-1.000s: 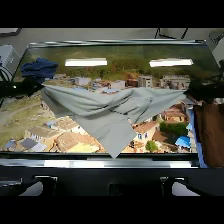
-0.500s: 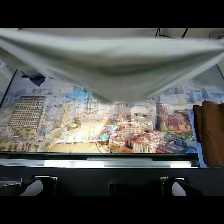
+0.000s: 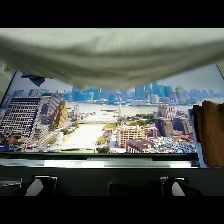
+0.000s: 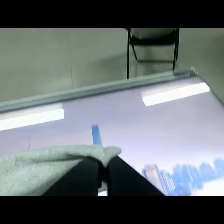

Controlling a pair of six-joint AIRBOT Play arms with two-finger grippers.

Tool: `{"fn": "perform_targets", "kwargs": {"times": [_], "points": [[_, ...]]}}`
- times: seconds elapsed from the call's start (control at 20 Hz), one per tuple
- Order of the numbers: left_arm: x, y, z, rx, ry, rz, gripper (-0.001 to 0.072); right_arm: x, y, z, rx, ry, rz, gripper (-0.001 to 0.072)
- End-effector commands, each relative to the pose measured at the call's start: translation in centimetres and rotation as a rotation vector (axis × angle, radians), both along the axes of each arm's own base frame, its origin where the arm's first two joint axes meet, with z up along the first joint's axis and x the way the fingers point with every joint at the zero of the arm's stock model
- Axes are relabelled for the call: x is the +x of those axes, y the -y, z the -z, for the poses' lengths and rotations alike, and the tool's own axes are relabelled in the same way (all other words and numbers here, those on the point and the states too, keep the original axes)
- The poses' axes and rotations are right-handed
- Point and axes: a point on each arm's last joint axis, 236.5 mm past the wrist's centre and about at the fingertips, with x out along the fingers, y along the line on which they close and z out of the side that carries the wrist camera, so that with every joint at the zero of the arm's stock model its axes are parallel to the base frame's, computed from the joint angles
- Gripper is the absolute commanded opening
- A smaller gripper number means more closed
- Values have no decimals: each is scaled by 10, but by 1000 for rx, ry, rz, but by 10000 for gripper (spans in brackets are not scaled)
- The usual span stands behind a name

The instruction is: Fold the clothes and pants, and hang the long-sleeved shirts on hangers.

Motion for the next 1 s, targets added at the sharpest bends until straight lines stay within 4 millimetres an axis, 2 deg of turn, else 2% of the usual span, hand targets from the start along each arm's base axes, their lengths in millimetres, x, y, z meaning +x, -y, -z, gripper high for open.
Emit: {"fn": "perform_targets", "kwargs": {"times": [0.0, 0.05, 0.15, 0.35, 0.45, 0.55, 0.65, 0.7, 0.75, 0.8, 0.85, 0.9, 0.95], "points": [[6, -1, 53, 1, -178, 7, 29, -23, -7, 88, 73, -396, -37, 41], [17, 4, 85, -26, -269, 47, 30, -16, -4, 107, 100, -467, -45, 41], [42, 13, 155, -102, -436, 125, 30, 14, 2, 147, 162, -552, -64, 40], [85, 51, 315, -225, -740, 260, 30, 97, 5, 253, 397, -686, -108, 40], [99, 71, 383, -275, -852, 284, 30, 130, -1, 307, 573, -756, -105, 41], [103, 87, 436, -328, -965, 296, 30, 149, -20, 348, 741, -836, -155, 40], [104, 96, 470, -347, -1053, 312, 30, 153, -29, 378, 832, -914, -169, 41], [105, 97, 479, -354, -1076, 313, 30, 150, -27, 393, 847, -963, -151, 42], [106, 97, 485, -358, -1089, 311, 30, 148, -25, 405, 853, -995, -128, 77], [106, 96, 488, -361, -1095, 309, 30, 147, -24, 410, 850, -1008, -126, 268], [107, 95, 488, -362, -1096, 307, 30, 146, -23, 410, 826, -1008, -151, 569], [107, 94, 488, -363, -1095, 304, 30, 141, -24, 409, 792, -1017, -187, 645], [107, 93, 488, -364, -1094, 304, 30, 131, -24, 410, 762, -1055, -201, 646]]}}
